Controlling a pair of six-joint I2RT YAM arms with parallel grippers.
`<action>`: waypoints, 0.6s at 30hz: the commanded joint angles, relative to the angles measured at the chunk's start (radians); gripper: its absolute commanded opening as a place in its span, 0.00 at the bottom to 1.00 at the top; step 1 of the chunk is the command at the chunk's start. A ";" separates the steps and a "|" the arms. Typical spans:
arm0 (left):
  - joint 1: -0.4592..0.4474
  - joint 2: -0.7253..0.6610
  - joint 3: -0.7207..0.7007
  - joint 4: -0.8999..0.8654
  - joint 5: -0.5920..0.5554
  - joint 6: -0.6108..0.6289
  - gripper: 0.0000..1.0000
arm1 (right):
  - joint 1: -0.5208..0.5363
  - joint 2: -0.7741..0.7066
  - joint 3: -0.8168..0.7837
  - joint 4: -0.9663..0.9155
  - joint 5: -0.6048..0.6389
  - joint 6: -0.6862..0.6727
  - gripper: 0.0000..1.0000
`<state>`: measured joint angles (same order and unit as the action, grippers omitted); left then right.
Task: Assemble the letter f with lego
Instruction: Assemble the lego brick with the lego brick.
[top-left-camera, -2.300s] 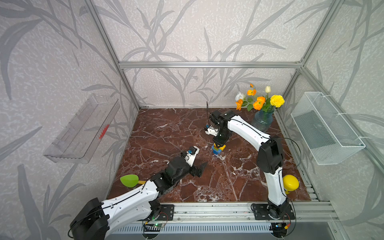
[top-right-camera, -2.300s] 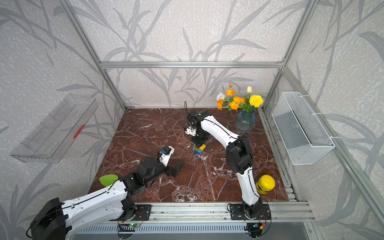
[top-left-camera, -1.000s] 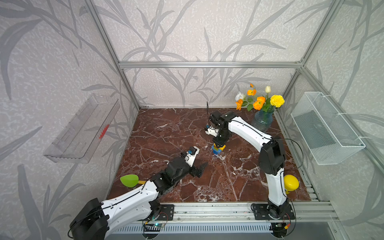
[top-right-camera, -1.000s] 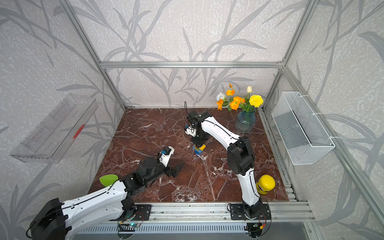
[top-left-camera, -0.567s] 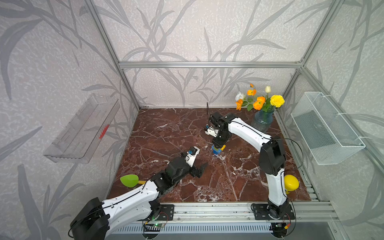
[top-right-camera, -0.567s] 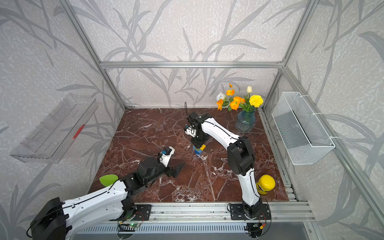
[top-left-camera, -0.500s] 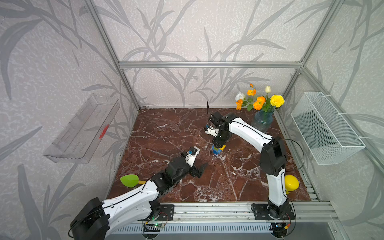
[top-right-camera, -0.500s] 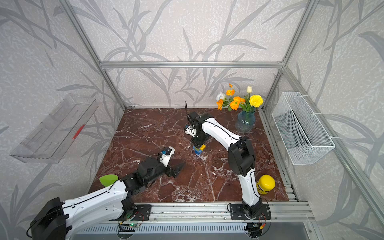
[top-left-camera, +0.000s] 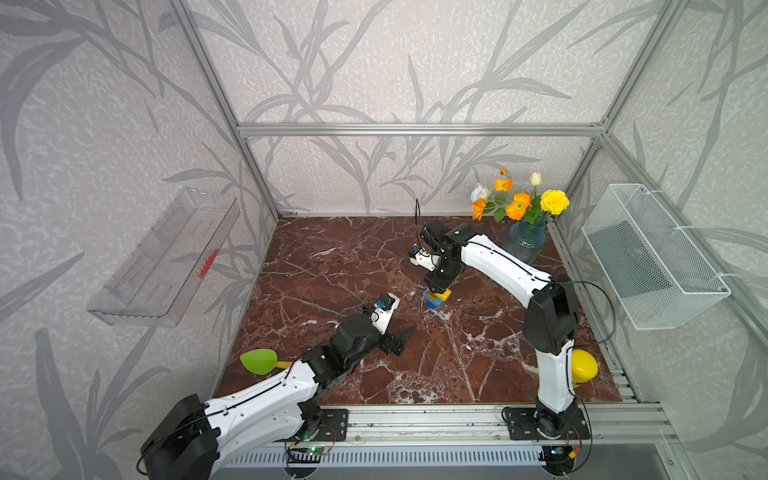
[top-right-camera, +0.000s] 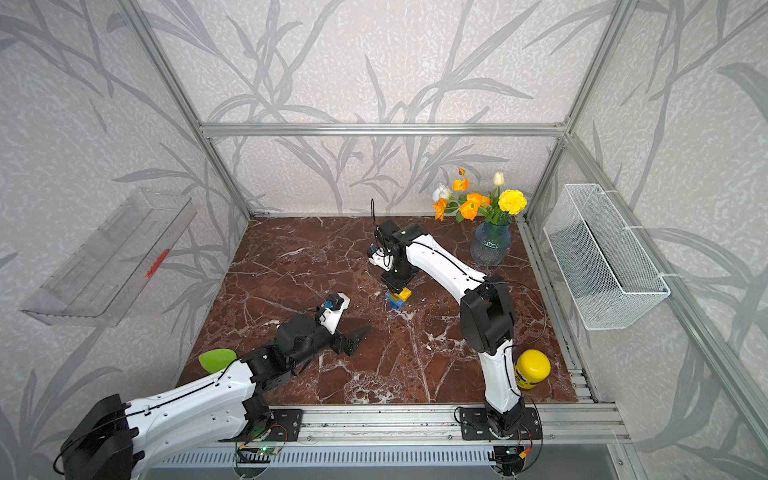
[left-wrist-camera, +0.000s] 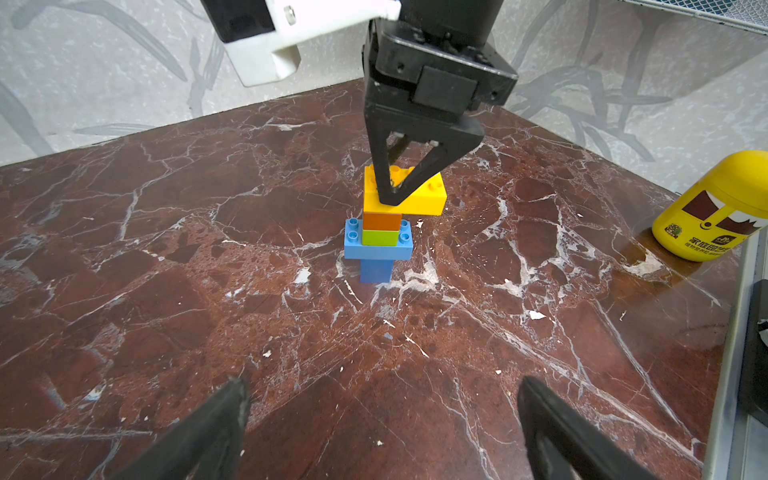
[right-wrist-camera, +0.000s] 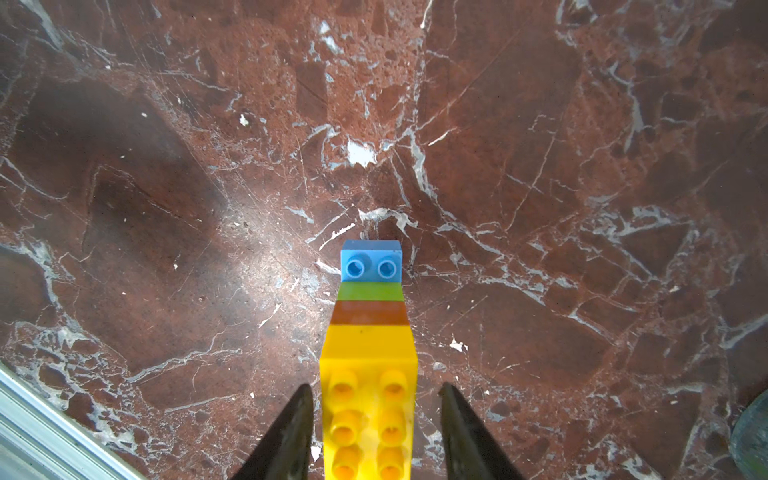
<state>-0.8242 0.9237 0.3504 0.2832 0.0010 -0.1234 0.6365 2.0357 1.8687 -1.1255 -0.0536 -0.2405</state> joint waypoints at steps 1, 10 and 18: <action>-0.003 -0.003 0.005 -0.001 0.002 0.006 0.99 | 0.002 0.010 0.022 -0.004 -0.014 -0.010 0.49; -0.003 -0.007 0.001 -0.002 -0.001 0.006 0.99 | 0.003 0.029 0.037 -0.005 -0.022 -0.008 0.46; -0.003 -0.013 -0.005 -0.001 -0.006 0.006 0.99 | 0.004 0.045 0.048 -0.015 -0.021 -0.008 0.43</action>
<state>-0.8242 0.9234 0.3504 0.2832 0.0006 -0.1234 0.6365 2.0541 1.8877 -1.1267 -0.0650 -0.2405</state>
